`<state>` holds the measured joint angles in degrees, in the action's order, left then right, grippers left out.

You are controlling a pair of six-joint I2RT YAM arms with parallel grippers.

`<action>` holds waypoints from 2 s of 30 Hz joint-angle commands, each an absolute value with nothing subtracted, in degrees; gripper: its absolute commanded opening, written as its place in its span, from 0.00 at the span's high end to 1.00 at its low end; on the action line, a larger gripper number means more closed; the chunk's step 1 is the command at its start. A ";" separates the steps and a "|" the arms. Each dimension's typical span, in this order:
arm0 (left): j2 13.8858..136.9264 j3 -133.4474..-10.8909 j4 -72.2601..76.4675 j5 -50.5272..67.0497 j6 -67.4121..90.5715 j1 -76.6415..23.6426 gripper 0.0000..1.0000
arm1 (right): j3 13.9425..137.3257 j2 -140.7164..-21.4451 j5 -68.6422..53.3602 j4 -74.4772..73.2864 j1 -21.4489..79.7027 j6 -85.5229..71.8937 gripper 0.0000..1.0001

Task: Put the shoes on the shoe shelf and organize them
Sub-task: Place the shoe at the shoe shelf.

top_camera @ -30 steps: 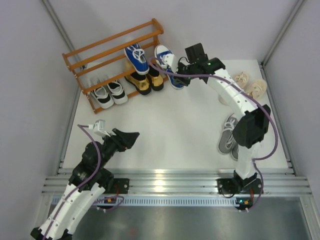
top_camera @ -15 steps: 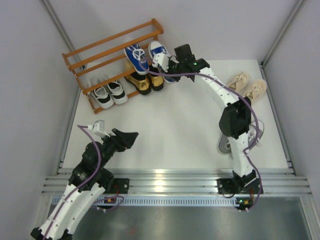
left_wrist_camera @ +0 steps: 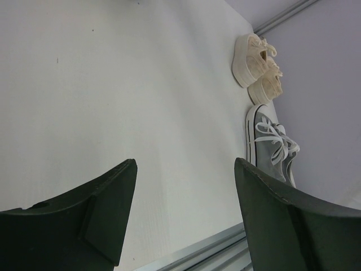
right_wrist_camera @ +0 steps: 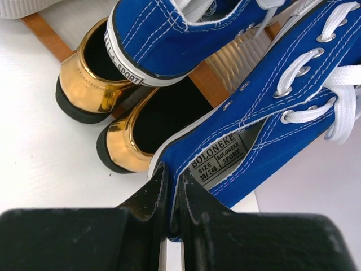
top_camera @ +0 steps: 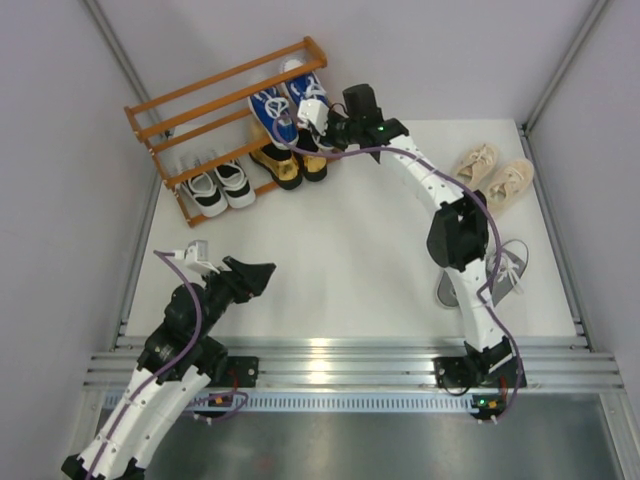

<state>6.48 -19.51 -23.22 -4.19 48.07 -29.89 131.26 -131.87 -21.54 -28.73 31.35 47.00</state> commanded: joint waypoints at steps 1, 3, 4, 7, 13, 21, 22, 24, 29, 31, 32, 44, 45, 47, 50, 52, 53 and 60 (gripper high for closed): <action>5.36 -19.43 -22.06 -5.10 47.90 -29.79 0.25 | 136.31 -132.18 -23.64 -17.58 32.52 49.04 1.00; 5.36 -19.25 -22.06 -5.19 47.99 -29.79 0.25 | 136.67 -132.89 -23.21 -16.18 32.69 49.22 1.00; 5.36 -18.90 -22.06 -5.36 48.08 -29.79 0.25 | 137.02 -133.15 -23.12 -15.82 32.78 49.39 1.00; 5.19 -18.72 -22.06 -5.45 48.16 -29.79 0.25 | 137.46 -133.94 -22.68 -14.33 33.13 49.66 1.00; 4.22 -18.37 -22.06 -5.54 48.34 -29.79 0.25 | 138.25 -135.35 -21.71 -11.78 33.84 49.74 1.00; 3.87 -18.19 -22.06 -5.45 48.60 -29.79 0.25 | 138.78 -136.76 -20.22 -8.88 34.72 50.19 0.99; 3.78 -18.28 -22.06 -5.36 48.60 -29.79 0.25 | 138.78 -136.84 -20.04 -8.70 34.72 50.27 0.99; 3.78 -18.11 -22.06 -5.27 48.69 -29.79 0.25 | 138.95 -137.28 -19.60 -8.35 34.72 50.45 0.97; 3.43 -18.19 -22.06 -5.18 48.78 -29.79 0.25 | 138.69 -137.02 -19.07 -8.44 34.72 50.45 0.88; 3.43 -18.19 -22.06 -5.10 48.87 -29.79 0.25 | 138.52 -136.85 -18.99 -8.18 34.72 50.01 0.80; 3.43 -18.19 -22.06 -5.10 48.95 -29.79 0.25 | 138.43 -136.76 -18.98 -8.09 34.72 49.92 0.78; 2.02 -18.37 -22.32 -4.66 49.83 -29.88 0.25 | 135.97 -133.51 -18.46 -7.47 34.80 48.43 0.43; 1.85 -18.37 -22.32 -4.66 49.83 -29.80 0.25 | 135.62 -133.16 -18.54 -7.56 34.72 48.17 0.34; 1.67 -18.54 -22.41 -4.57 49.92 -29.79 0.25 | 135.35 -132.37 -18.28 -7.56 34.72 47.99 0.27; 1.50 -18.81 -22.76 -4.57 49.92 -29.79 0.25 | 135.09 -130.79 -19.07 -8.61 34.72 46.94 0.21; 1.32 -18.81 -22.94 -4.48 50.01 -29.79 0.25 | 134.65 -129.99 -19.95 -9.31 34.72 46.14 0.19; 1.41 -18.98 -23.03 -4.40 50.01 -29.79 0.25 | 134.13 -129.12 -20.65 -9.93 34.72 45.71 0.19; 1.41 -19.69 -23.47 -3.78 50.36 -29.79 0.25 | 131.13 -126.04 -22.94 -10.73 33.58 32.55 0.25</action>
